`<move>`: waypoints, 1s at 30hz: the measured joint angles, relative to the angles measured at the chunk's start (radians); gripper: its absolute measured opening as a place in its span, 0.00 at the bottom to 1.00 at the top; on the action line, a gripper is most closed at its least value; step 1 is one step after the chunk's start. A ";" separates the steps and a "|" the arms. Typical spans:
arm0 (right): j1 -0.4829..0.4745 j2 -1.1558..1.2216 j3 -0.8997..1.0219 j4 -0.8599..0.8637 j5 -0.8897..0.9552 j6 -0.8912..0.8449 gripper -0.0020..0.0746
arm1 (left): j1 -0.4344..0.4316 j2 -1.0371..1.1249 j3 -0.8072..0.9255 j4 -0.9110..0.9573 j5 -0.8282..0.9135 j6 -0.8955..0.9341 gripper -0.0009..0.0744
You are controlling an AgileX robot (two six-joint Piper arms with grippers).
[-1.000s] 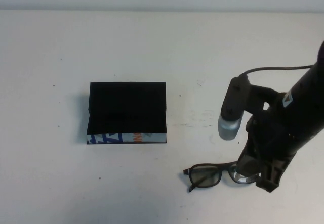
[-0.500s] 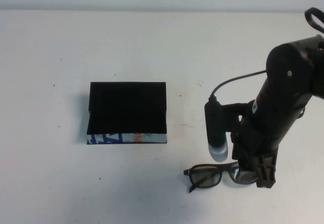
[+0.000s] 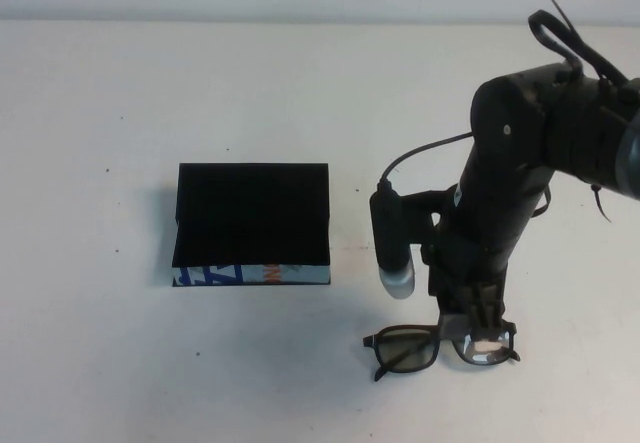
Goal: Return glasses to glasses case
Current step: Pick up the glasses from the table
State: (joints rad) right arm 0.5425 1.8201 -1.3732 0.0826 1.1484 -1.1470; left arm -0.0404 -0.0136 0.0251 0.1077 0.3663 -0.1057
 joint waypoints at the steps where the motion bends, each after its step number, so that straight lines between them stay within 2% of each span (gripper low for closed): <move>1: 0.004 0.008 -0.004 0.000 0.002 -0.005 0.49 | 0.000 0.000 0.000 0.000 0.000 0.000 0.01; 30: 0.019 0.084 -0.004 -0.028 -0.001 -0.045 0.49 | 0.000 0.000 0.000 0.000 0.000 0.000 0.01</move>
State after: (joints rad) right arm 0.5616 1.9037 -1.3776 0.0545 1.1478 -1.1917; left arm -0.0404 -0.0136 0.0251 0.1077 0.3663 -0.1057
